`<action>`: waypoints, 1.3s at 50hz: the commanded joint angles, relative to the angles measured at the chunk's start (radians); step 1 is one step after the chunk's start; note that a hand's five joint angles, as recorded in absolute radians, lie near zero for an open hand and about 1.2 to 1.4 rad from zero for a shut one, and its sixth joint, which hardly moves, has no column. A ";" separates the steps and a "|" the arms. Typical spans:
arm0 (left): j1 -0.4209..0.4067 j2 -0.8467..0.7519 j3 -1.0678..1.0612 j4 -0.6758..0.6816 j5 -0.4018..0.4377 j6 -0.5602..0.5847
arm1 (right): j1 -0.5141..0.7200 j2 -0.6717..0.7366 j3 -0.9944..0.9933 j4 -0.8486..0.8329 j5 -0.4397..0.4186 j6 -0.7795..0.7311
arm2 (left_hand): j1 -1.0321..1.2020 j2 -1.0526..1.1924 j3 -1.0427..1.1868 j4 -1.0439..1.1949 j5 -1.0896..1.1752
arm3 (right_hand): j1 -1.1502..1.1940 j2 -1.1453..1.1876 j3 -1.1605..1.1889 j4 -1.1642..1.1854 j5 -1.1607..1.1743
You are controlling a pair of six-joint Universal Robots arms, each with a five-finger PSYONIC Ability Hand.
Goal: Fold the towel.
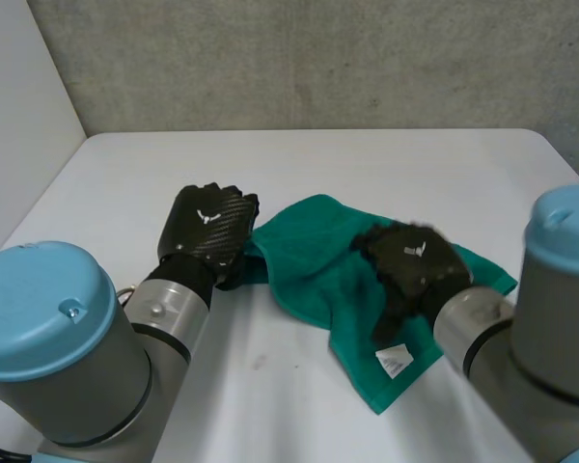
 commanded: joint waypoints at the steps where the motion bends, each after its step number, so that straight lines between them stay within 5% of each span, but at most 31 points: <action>1: 0.021 -0.014 0.011 0.009 0.000 -0.002 | 0.044 0.110 0.059 -0.093 0.031 0.229 | 0.270 0.198 0.206 0.202 0.235 | -0.004 -0.022 -0.012 -0.032 -0.037; 21: 0.042 -0.043 0.021 0.011 0.000 -0.006 | 0.101 0.446 -0.124 -0.213 0.224 0.241 | 0.270 0.198 0.206 0.202 0.235 | 0.072 0.055 0.064 0.045 0.039; 26: 0.044 -0.045 0.018 0.009 0.000 -0.008 | 0.096 0.429 -0.127 -0.252 0.260 0.240 | 0.270 0.198 0.206 0.202 0.235 | 0.418 0.400 0.410 0.391 0.385; 44: 0.050 -0.095 0.015 0.009 0.000 -0.006 | 0.014 0.314 -0.032 -0.279 0.246 0.060 | 0.270 0.198 0.206 0.202 0.235 | 0.677 0.660 0.669 0.650 0.644; 53: 0.059 -0.103 0.020 0.009 0.000 -0.006 | -0.020 0.256 -0.013 -0.192 0.114 0.106 | 0.270 0.198 0.206 0.202 0.235 | 0.037 0.020 0.030 0.010 0.005; 65: 0.061 -0.098 0.023 0.009 0.000 -0.008 | 0.052 0.228 -0.035 -0.155 0.086 0.353 | 0.270 0.198 0.206 0.202 0.235 | -0.013 -0.030 -0.021 -0.040 -0.046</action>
